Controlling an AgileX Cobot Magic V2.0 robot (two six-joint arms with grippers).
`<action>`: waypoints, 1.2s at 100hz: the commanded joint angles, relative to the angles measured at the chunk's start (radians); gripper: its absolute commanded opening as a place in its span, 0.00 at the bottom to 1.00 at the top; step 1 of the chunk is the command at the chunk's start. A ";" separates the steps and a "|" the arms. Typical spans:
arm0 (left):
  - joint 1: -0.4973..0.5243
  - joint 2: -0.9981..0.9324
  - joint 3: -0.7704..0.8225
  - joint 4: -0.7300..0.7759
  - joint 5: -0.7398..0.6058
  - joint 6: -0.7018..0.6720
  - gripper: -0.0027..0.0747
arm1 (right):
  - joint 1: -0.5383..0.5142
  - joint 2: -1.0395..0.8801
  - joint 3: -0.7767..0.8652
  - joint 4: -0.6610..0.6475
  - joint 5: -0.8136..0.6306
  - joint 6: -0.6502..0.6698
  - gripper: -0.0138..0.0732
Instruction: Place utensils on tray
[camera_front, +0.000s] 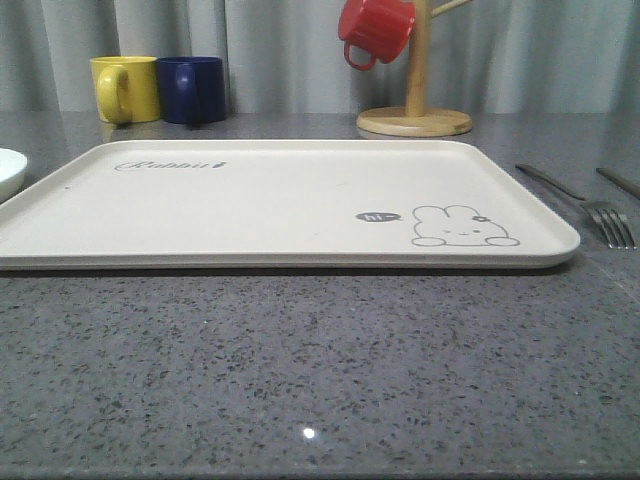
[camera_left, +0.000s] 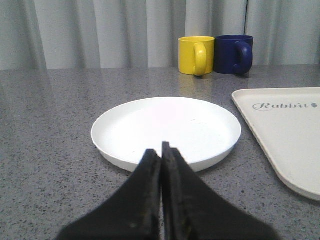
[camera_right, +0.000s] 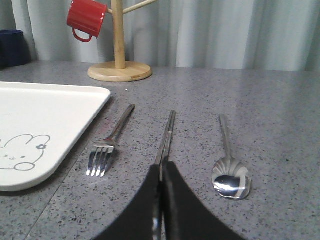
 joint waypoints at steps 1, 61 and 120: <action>0.000 -0.033 0.028 -0.003 -0.085 -0.003 0.01 | -0.001 -0.015 -0.001 -0.006 -0.077 -0.008 0.09; 0.000 -0.033 0.028 0.000 -0.085 -0.002 0.01 | -0.001 -0.015 -0.001 -0.006 -0.077 -0.008 0.09; 0.000 -0.014 -0.075 0.000 -0.083 -0.002 0.01 | -0.001 -0.015 -0.001 -0.006 -0.077 -0.008 0.09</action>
